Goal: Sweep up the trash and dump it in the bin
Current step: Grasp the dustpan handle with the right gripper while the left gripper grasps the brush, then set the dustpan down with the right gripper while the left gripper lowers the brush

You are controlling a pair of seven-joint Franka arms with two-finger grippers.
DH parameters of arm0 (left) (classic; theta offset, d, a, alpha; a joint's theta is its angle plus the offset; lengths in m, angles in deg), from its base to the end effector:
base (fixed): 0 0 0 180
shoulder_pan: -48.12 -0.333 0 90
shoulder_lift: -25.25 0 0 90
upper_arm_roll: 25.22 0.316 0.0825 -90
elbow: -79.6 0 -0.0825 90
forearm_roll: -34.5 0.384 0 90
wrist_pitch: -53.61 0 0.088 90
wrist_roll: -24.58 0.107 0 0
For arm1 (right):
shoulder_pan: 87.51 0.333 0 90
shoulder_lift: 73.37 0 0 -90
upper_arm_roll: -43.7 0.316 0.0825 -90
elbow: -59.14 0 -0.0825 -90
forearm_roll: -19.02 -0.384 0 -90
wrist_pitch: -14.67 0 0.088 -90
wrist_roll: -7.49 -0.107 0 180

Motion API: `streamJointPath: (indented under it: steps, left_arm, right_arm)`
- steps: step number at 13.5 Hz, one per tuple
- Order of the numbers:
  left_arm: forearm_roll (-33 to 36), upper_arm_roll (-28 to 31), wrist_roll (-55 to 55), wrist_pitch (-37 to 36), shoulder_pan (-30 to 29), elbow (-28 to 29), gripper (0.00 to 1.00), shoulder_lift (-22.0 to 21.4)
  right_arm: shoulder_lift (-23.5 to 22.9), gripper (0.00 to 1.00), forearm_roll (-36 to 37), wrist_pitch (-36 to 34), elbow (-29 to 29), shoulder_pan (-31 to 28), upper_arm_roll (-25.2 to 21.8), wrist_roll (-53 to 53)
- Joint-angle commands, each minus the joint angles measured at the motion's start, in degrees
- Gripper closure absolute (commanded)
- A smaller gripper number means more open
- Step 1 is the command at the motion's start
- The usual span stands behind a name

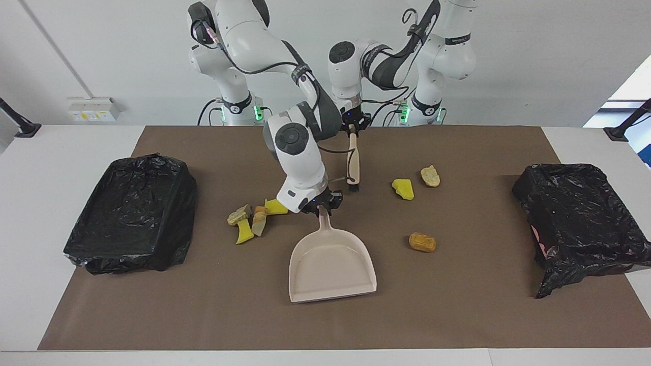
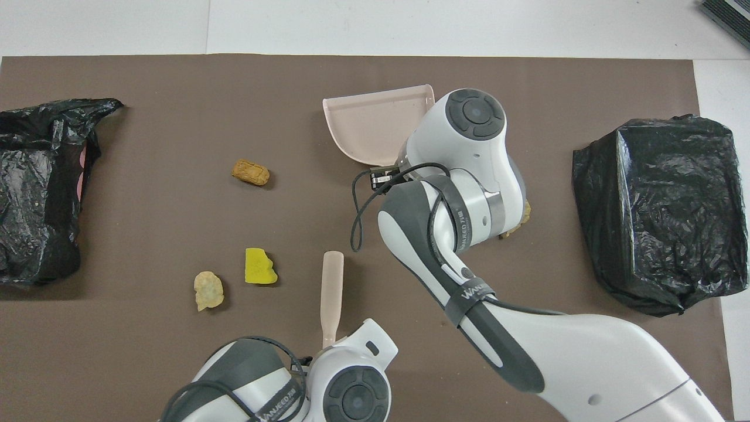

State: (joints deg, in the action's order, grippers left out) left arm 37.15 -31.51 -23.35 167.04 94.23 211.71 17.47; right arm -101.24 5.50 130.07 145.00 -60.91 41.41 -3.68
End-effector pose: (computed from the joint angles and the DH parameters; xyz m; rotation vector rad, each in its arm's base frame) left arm 0.2881 -0.3699 0.3868 -2.9535 0.1449 0.1188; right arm 0.6278 0.3034 0.3918 -2.9387 -0.2000 0.0463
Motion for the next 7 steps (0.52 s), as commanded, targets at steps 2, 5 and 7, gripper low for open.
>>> streamJointPath:
  steps: [2,5,7]
  left_arm:
    - [1.57,-0.57,-0.94,-8.12,-7.42,0.51,1.00,-4.70]
    - [1.66,-0.75,-1.29,-14.27,-14.36,1.21,1.00,-7.51]
    - [1.66,-0.75,-4.69,-16.39,-17.35,2.18,1.00,-8.13]
  right_arm:
    - [7.28,1.00,0.07,-9.20,2.11,-3.66,0.18,14.55]
    - [10.98,1.00,3.93,-15.72,4.21,-5.07,0.27,28.69]
    - [12.74,1.00,4.03,-15.65,7.37,-4.54,0.35,35.32]
